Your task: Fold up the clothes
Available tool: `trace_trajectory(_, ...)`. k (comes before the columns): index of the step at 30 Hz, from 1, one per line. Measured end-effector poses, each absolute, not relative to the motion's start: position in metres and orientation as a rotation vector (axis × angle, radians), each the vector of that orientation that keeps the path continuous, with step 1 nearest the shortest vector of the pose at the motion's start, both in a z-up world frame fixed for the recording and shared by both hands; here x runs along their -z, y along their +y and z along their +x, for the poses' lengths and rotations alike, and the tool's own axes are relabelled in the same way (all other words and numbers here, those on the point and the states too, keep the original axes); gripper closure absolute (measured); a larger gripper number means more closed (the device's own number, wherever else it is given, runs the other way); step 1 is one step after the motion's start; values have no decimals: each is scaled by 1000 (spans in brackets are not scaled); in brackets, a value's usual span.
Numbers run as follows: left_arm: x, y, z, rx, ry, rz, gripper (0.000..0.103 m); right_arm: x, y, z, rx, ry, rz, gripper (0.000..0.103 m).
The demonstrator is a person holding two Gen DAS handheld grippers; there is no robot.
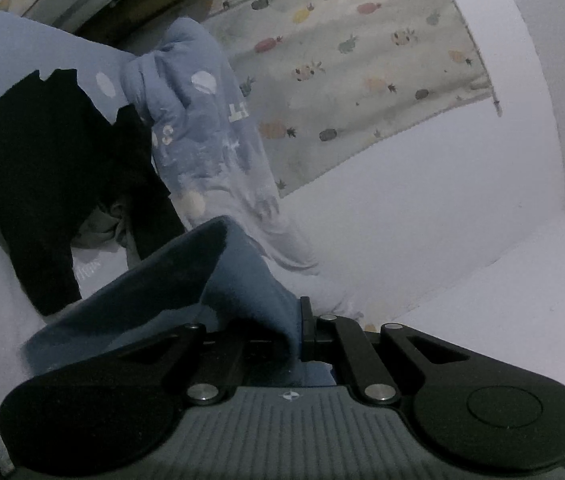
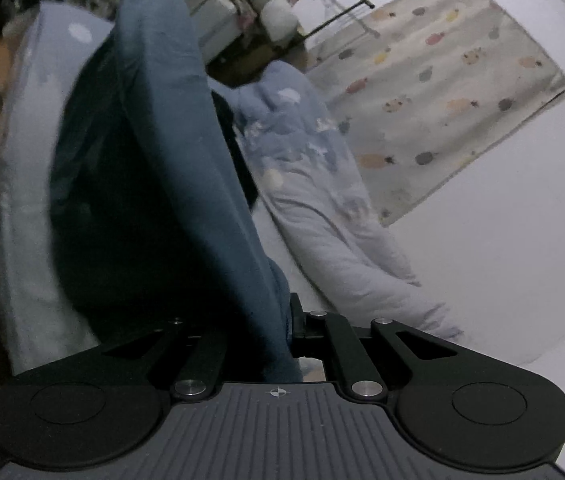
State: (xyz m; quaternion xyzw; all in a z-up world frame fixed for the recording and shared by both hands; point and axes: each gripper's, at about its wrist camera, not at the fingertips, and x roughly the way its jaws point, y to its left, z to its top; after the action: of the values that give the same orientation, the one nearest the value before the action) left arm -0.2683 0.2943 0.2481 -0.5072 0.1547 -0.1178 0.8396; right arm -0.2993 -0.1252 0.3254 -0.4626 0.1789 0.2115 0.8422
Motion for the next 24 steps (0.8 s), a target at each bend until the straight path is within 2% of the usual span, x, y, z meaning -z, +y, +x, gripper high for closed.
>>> trace_trajectory(5,-210,293,-218,127,446,-1100,97,-312,-133,-232,-546,510,-866,95)
trace_trajectory(10,-146,289,-134,-16,591,-1117,97,-244,-137,-135,-623,670,-774,95)
trace_trajectory(17,-84,279,1,-157,740,-1042,97,-166,-157,3,-697,896,-588,94)
trace_trajectory(20,-41,283,52,-162,816,-1027,97,-132,-182,49,-701,974,-416,79)
trace_trajectory(21,-31,286,59,-157,817,-1032,88,-118,-192,64,-680,1000,-357,72)
trace_trajectory(23,-13,292,70,-140,807,-1042,86,-97,-210,87,-602,1016,-269,67)
trace_trajectory(24,-14,295,68,-110,772,-1047,80,-90,-220,95,-548,1007,-227,67)
